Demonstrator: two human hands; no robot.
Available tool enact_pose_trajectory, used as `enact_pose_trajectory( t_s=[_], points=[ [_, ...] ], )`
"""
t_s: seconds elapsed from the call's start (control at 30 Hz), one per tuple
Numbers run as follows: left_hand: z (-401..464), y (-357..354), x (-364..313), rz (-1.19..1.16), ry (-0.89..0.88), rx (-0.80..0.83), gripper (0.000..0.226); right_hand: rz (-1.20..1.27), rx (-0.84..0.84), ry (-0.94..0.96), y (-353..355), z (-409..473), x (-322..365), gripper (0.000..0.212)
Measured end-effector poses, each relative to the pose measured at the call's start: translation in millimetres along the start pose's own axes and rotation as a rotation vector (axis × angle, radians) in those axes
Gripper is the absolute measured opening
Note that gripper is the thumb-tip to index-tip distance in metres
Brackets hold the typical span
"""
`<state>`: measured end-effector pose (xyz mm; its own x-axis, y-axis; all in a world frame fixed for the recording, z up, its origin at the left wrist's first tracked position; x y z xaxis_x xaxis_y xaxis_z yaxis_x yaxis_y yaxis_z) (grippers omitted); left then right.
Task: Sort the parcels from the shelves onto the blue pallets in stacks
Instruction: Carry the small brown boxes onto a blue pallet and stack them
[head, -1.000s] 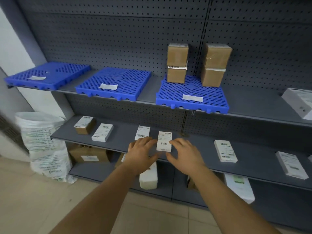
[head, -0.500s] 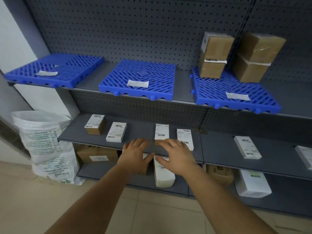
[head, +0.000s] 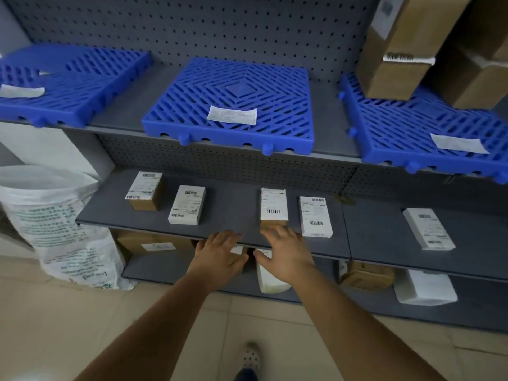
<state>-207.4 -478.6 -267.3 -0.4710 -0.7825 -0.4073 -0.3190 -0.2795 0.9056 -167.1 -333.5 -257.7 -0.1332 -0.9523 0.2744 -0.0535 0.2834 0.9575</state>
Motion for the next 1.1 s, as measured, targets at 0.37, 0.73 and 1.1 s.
enact_pose_trajectory(
  t_s=[0.37, 0.73, 1.1],
  points=[
    [97.0, -33.4, 33.0, -0.030, 0.035, 0.037, 0.061, -0.027, -0.003, -0.131, -53.4, 96.9, -64.0, 0.059],
    [138.7, -80.9, 70.9, -0.049, 0.012, 0.045, 0.070, -0.019, -0.049, -0.257, -114.8, 146.3, -86.8, 0.065],
    [147.4, -87.4, 114.0, -0.108, 0.014, 0.024, 0.061, -0.156, -0.122, -0.334, -130.4, 167.0, -89.8, 0.064]
  ],
)
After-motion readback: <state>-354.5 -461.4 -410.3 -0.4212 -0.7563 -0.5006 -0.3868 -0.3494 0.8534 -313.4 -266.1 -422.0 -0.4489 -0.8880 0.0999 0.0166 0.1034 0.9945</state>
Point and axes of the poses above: each hand's wrist, its own z-axis towards the middle knuckle, its own y-axis out of the back of the hand, x = y × z, the point moved 10 cm from there along z, towards the middle knuckle, and after that the axes turned 1 degree about -x, right-handed, at the moved point
